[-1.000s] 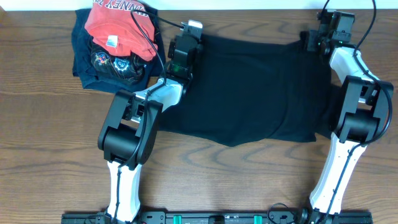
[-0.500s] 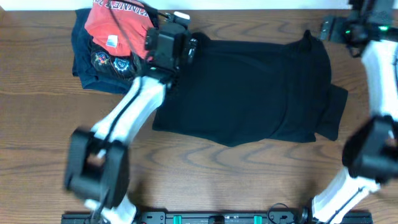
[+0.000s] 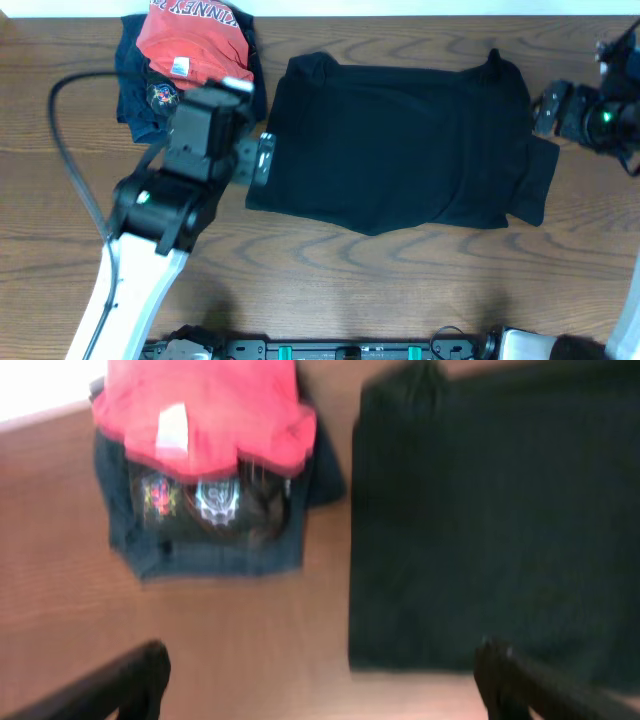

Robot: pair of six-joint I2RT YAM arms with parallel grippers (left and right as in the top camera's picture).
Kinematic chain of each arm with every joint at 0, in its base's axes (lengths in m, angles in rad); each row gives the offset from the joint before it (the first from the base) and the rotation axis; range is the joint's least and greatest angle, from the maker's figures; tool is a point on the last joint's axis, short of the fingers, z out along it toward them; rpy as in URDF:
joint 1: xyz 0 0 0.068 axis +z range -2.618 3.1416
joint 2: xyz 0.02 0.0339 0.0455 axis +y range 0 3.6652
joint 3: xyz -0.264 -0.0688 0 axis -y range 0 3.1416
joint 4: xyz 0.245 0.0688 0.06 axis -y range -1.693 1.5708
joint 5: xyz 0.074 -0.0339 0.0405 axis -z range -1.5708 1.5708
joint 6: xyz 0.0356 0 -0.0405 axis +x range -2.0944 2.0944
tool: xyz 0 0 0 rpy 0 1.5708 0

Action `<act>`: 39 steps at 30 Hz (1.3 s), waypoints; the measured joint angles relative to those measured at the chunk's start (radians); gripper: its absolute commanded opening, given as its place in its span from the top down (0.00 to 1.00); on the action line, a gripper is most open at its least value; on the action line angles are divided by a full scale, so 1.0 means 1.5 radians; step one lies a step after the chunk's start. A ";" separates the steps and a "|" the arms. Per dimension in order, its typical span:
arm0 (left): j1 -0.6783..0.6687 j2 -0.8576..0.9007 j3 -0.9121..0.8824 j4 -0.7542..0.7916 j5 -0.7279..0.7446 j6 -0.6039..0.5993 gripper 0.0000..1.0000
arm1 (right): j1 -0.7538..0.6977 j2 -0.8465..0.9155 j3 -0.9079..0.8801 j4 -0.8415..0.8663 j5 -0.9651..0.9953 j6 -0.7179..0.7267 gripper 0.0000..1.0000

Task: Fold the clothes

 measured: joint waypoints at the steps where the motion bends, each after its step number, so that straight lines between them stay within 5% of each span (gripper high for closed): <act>1: 0.003 -0.006 0.000 -0.020 0.001 -0.013 0.02 | 0.000 -0.012 -0.002 -0.009 0.000 0.005 0.09; 10: 0.049 0.040 -0.065 -0.035 0.017 -0.093 0.02 | 0.041 -0.120 -0.156 0.022 0.000 0.027 0.09; 25: 0.057 0.310 -0.128 0.057 0.075 -0.113 0.00 | 0.109 -0.109 -0.461 0.193 -0.018 0.040 0.12; 39: 0.057 0.420 -0.134 0.090 0.075 -0.133 0.13 | 0.122 -0.110 -0.578 0.244 -0.032 0.049 0.23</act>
